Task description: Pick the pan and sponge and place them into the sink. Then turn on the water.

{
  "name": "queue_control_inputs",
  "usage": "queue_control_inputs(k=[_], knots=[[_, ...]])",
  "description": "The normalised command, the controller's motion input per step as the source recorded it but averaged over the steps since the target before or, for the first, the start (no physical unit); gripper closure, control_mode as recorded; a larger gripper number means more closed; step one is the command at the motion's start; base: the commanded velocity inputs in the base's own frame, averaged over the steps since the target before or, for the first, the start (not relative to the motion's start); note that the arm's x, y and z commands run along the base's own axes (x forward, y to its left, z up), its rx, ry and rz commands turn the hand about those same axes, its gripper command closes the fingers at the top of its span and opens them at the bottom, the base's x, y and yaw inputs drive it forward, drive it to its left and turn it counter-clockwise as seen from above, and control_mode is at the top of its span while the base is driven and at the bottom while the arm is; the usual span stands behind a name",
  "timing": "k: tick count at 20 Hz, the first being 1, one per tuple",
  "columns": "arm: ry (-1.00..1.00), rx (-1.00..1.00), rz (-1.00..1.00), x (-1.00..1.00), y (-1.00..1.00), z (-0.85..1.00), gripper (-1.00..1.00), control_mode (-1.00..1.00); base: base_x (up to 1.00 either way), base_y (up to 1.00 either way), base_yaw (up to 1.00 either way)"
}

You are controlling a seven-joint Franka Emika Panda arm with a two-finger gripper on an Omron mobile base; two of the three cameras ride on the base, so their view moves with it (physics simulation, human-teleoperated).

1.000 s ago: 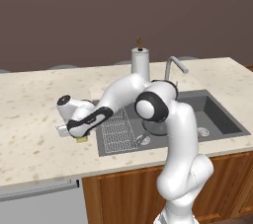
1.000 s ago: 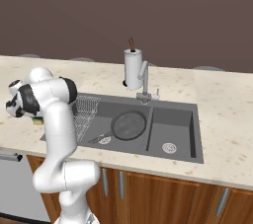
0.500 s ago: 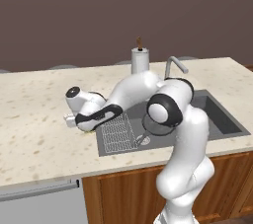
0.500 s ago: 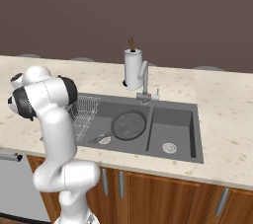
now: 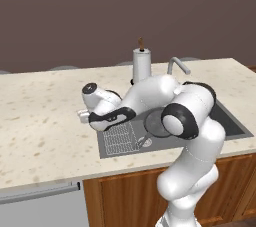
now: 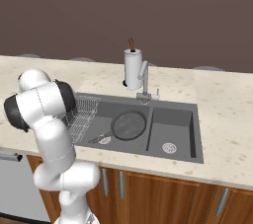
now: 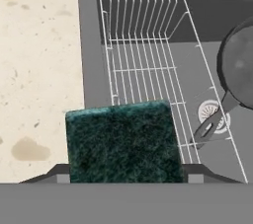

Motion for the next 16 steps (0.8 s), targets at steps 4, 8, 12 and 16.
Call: queue_control_inputs(k=[4, 8, 12, 16], knots=[[-0.02, 0.03, 0.0, -0.02, -0.66, 0.13, 1.0, -1.0, 0.0, 0.0, 0.0], [-0.01, 0.0, 0.0, 0.0, -0.66, 0.01, 1.0, -1.0, 0.0, 0.0, 0.0], [0.0, 0.0, 0.0, 0.0, -0.53, 0.01, 1.0, -1.0, 0.0, 0.0, 0.0], [0.0, 0.0, 0.0, 0.0, -0.5, 0.0, 1.0, -1.0, 0.0, 0.0, 0.0]])
